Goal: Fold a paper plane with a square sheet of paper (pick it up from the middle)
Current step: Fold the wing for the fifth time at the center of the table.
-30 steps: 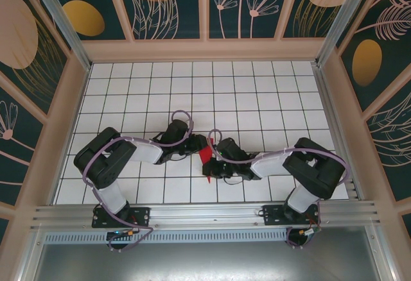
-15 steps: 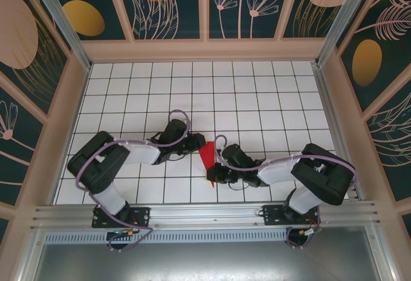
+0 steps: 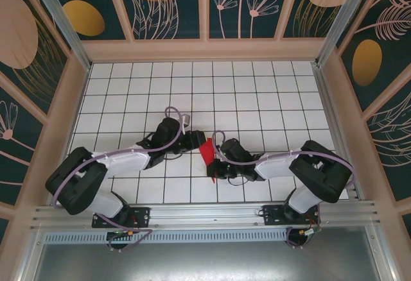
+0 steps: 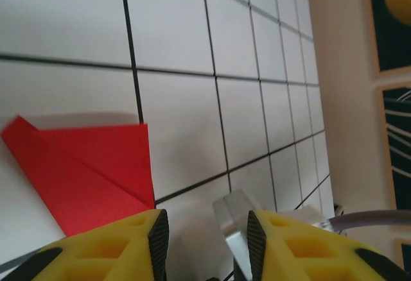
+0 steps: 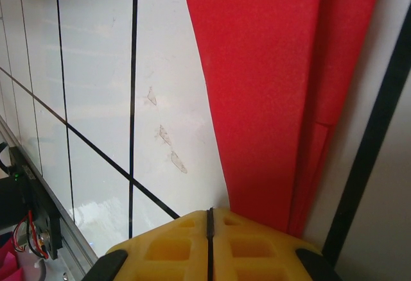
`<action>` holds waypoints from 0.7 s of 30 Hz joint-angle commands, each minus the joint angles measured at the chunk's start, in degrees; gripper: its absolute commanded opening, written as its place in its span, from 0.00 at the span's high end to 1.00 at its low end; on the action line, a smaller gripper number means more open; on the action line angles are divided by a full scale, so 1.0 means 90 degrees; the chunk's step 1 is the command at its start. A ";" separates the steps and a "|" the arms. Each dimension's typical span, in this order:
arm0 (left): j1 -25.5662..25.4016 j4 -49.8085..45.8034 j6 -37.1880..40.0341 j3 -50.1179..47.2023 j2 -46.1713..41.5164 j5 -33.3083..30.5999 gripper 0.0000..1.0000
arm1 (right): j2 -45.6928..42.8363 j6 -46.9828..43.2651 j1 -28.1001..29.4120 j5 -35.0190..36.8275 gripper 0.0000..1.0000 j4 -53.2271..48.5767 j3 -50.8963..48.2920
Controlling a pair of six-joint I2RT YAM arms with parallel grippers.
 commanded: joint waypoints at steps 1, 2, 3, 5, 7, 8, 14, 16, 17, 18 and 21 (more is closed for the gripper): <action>-0.0104 0.0486 -0.0043 0.0197 0.0547 0.0588 0.60 | 0.0185 -0.0190 -0.0084 0.0178 0.90 -0.0431 0.0030; -0.0142 0.0469 -0.0029 0.0322 0.0750 0.0652 0.61 | 0.0193 -0.0177 -0.0085 0.0163 0.90 -0.0403 0.0028; -0.0168 0.0394 0.0006 0.0443 0.0926 0.0686 0.61 | 0.0192 -0.0152 -0.0083 0.0167 0.90 -0.0381 0.0005; -0.0193 0.0266 0.0094 0.0593 0.1161 0.0684 0.62 | 0.0194 -0.0134 -0.0085 0.0189 0.90 -0.0371 -0.0019; -0.0194 0.0239 0.0132 0.0646 0.1297 0.0665 0.62 | 0.0194 -0.0103 -0.0080 0.0189 0.90 -0.0354 -0.0029; -0.0196 0.0204 0.0186 0.0711 0.1385 0.0710 0.62 | 0.0192 -0.0096 -0.0085 0.0178 0.90 -0.0321 -0.0043; -0.0195 -0.0552 0.0096 0.0761 0.1736 -0.0528 0.68 | 0.0106 -0.0061 -0.0077 0.0039 0.89 -0.0310 -0.0101; -0.0201 -0.0716 0.0009 0.0752 0.1850 -0.0785 0.71 | -0.0022 -0.0035 -0.0056 -0.0021 0.88 -0.0278 -0.0173; -0.0199 -0.0696 -0.0042 0.0709 0.1910 -0.0827 0.72 | -0.0103 -0.0030 -0.0025 -0.0011 0.88 -0.0305 -0.0208; -0.0200 -0.0685 -0.0119 0.0646 0.1950 -0.0907 0.74 | -0.0196 -0.0054 0.0000 -0.0016 0.87 -0.0320 -0.0246; -0.0201 -0.0468 -0.0296 0.0399 0.1977 -0.1089 0.77 | -0.0412 -0.0129 0.0105 -0.0008 0.87 -0.0440 -0.0339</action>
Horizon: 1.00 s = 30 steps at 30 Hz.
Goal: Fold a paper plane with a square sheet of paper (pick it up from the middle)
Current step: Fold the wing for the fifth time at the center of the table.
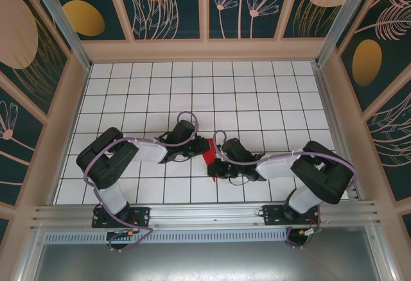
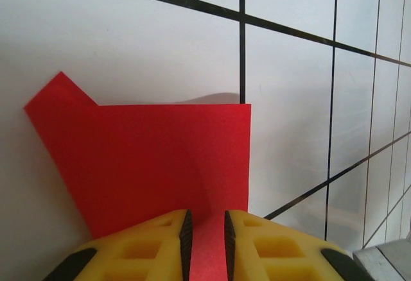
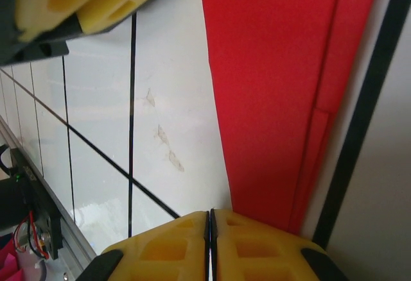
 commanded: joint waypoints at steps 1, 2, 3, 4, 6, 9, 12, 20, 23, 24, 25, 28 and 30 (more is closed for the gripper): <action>0.0004 -0.0213 -0.0207 -0.0299 0.0248 -0.0663 0.77 | -0.0275 -0.0120 0.0137 0.0024 0.87 -0.0507 -0.0254; 0.0001 -0.0194 -0.0221 -0.0319 0.0268 -0.0657 0.78 | -0.0327 -0.0097 0.0158 0.0025 0.87 -0.0537 -0.0337; 0.0004 -0.0136 -0.0232 -0.0351 0.0287 -0.0630 0.78 | -0.0385 -0.0031 0.0177 0.0000 0.87 -0.0487 -0.0458; 0.0001 -0.0114 -0.0251 -0.0368 0.0305 -0.0627 0.78 | -0.0443 0.0028 0.0201 -0.0042 0.87 -0.0420 -0.0563; 0.0001 -0.0133 -0.0235 -0.0359 0.0350 -0.0640 0.78 | -0.0542 0.0147 0.0277 -0.0137 0.86 -0.0243 -0.0795; 0.0003 -0.0123 -0.0226 -0.0339 0.0400 -0.0598 0.79 | -0.0699 0.0235 0.0445 -0.0101 0.86 -0.0362 -0.0964; 0.0006 -0.0116 -0.0196 -0.0359 0.0337 -0.0616 0.79 | -0.0974 0.0278 0.0566 0.0006 0.86 -0.0609 -0.1048; 0.0001 -0.0280 0.0083 -0.0305 -0.0160 -0.0615 0.74 | -0.2560 0.0289 0.0481 0.1788 0.86 -0.2382 -0.0703; 0.0001 -0.0405 0.0249 -0.0207 -0.0645 -0.0514 0.67 | -0.3463 0.0391 0.0076 0.2254 0.79 -0.2408 -0.0918; 0.0001 -0.0517 0.0335 -0.0126 -0.0798 -0.0515 0.64 | -0.3712 0.0415 -0.0110 0.2324 0.74 -0.2335 -0.1021; 0.0001 -0.0681 0.0387 -0.0043 -0.0932 -0.0562 0.61 | -0.3889 0.0431 -0.0300 0.2343 0.72 -0.2270 -0.1106; -0.0003 -0.1510 0.0580 0.0313 -0.1376 -0.0930 0.54 | -0.4253 0.0443 -0.0845 0.2331 0.68 -0.2016 -0.1328; -0.0003 -0.2112 0.0597 0.0535 -0.1603 -0.1243 0.51 | -0.4328 0.0399 -0.1085 0.2253 0.65 -0.1831 -0.1393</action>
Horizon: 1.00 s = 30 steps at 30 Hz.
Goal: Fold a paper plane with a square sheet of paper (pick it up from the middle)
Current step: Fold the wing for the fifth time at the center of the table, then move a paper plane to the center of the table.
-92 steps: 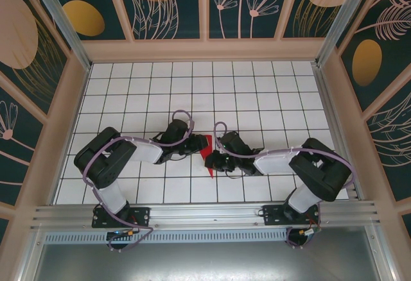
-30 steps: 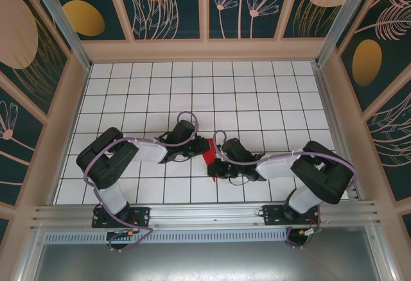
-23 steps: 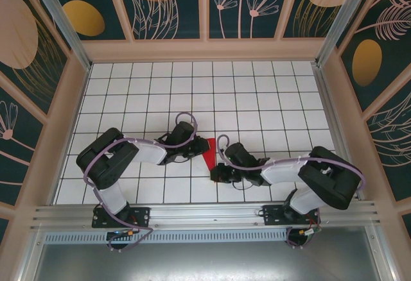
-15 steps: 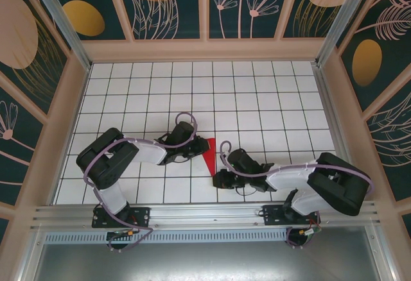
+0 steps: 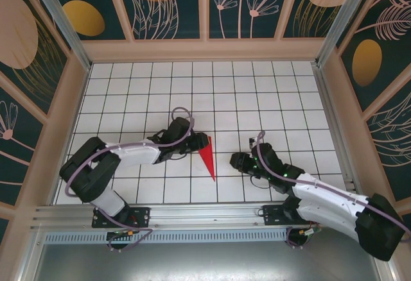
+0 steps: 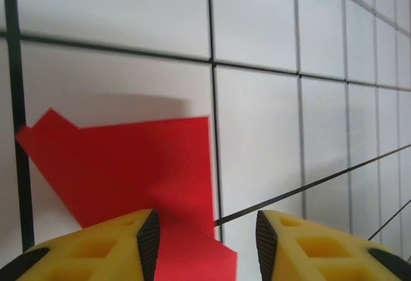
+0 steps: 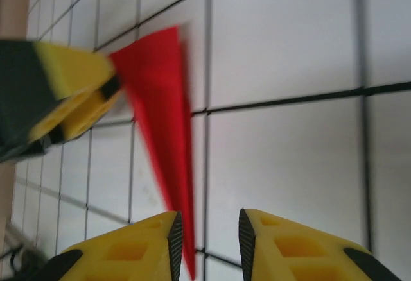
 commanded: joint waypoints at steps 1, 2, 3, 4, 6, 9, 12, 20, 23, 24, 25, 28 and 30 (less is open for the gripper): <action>0.0020 -0.1131 0.0257 0.0406 -0.0459 -0.0601 0.51 | -0.0088 -0.0016 -0.0287 0.0196 0.65 0.0192 -0.0199; 0.0019 -0.1245 0.0204 0.0402 -0.0569 -0.0684 0.50 | -0.0064 -0.0058 -0.0339 0.0183 0.62 0.0256 -0.0205; 0.0019 -0.1340 0.0133 0.0378 -0.0679 -0.0775 0.49 | -0.0037 -0.0097 -0.0389 0.0159 0.60 0.0277 -0.0196; 0.0018 -0.1406 0.0062 0.0356 -0.0750 -0.0819 0.49 | -0.0008 -0.0151 -0.0431 0.0120 0.57 0.0282 -0.0189; -0.0008 -0.1495 -0.0057 0.0285 -0.0898 -0.0878 0.48 | 0.0053 -0.0287 -0.0535 0.0031 0.55 0.0281 -0.0166; -0.0108 -0.1758 -0.0148 0.0203 -0.1027 -0.1114 0.50 | 0.0134 -0.0388 -0.0645 0.0151 0.54 0.0305 -0.0224; -0.0247 -0.2067 -0.0416 0.0104 -0.1157 -0.1490 0.48 | 0.0151 -0.0609 -0.0763 0.0036 0.53 0.0613 -0.0360; -0.0877 -0.3600 -0.0691 0.1113 -0.0547 -0.2668 0.35 | 0.0294 -0.0866 -0.0999 -0.0427 0.44 0.1176 -0.0483; -0.1179 -0.3995 -0.0868 0.1705 -0.0043 -0.2972 0.27 | 0.0538 -0.0971 -0.1163 -0.0656 0.44 0.1250 -0.0420; -0.1240 -0.4123 -0.0892 0.1942 0.0177 -0.3010 0.26 | 0.0649 -0.0998 -0.1216 -0.0731 0.44 0.1267 -0.0397; -0.1284 -0.4241 -0.0918 0.2112 0.0371 -0.3025 0.26 | 0.0735 -0.1026 -0.1265 -0.0794 0.44 0.1289 -0.0368; -0.1426 -0.4732 -0.0935 0.2756 0.1044 -0.3190 0.26 | 0.0963 -0.1091 -0.1351 -0.1038 0.44 0.1292 -0.0242; -0.1427 -0.4993 -0.0920 0.3149 0.1457 -0.3241 0.25 | 0.1020 -0.1134 -0.1364 -0.1113 0.44 0.1265 -0.0200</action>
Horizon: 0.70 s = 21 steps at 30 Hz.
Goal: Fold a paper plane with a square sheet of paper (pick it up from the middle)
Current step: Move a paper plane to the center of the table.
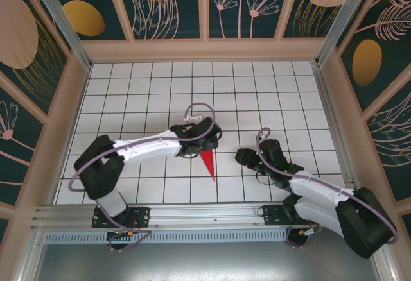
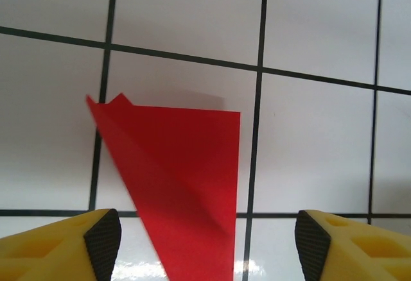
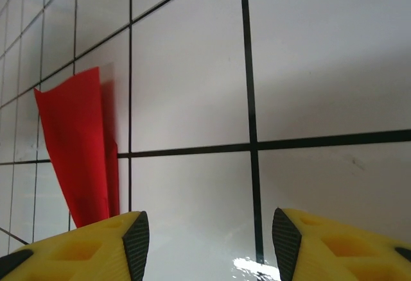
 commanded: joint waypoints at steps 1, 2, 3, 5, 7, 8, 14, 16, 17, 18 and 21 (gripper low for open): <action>-0.0032 -0.0876 -0.0111 0.0515 0.0550 -0.0382 0.24 | 0.0061 -0.0225 -0.0053 -0.0320 0.44 0.0208 0.0198; -0.0028 -0.0869 -0.0095 0.0610 0.0648 -0.0389 0.24 | 0.0039 -0.0247 -0.0061 -0.0311 0.44 0.0197 0.0198; -0.0027 -0.0850 -0.0075 0.0686 0.0726 -0.0379 0.23 | 0.0032 -0.0268 -0.0070 -0.0296 0.44 0.0163 0.0198; -0.0022 -0.0862 0.0009 0.0849 0.0896 -0.0350 0.23 | 0.0004 -0.0298 -0.0099 -0.0290 0.44 0.0049 0.0214; -0.0024 -0.0971 0.0054 0.0941 0.1039 -0.0347 0.23 | -0.0060 -0.0304 -0.0130 -0.0300 0.44 -0.0032 0.0218; -0.0024 -0.1021 0.0048 0.0936 0.1088 -0.0352 0.23 | -0.0088 -0.0299 -0.0135 -0.0306 0.44 -0.0047 0.0214; -0.0024 -0.1151 -0.0147 0.0707 0.1007 -0.0559 0.31 | -0.0106 -0.0288 -0.0150 -0.0559 0.43 0.0217 0.0188; -0.0022 -0.1076 -0.0135 0.0618 0.0928 -0.0523 0.36 | -0.0030 -0.0290 -0.0148 -0.0583 0.42 0.0249 0.0229; -0.0019 -0.1053 -0.0138 0.0565 0.0889 -0.0529 0.38 | 0.0020 -0.0292 -0.0150 -0.0593 0.42 0.0268 0.0258; -0.0017 -0.1043 -0.0142 0.0537 0.0857 -0.0542 0.40 | 0.0073 -0.0305 -0.0148 -0.0616 0.42 0.0269 0.0292; 0.0013 -0.0968 -0.0135 0.0384 0.0740 -0.0568 0.43 | 0.0256 -0.0313 -0.0151 -0.0728 0.42 0.0312 0.0388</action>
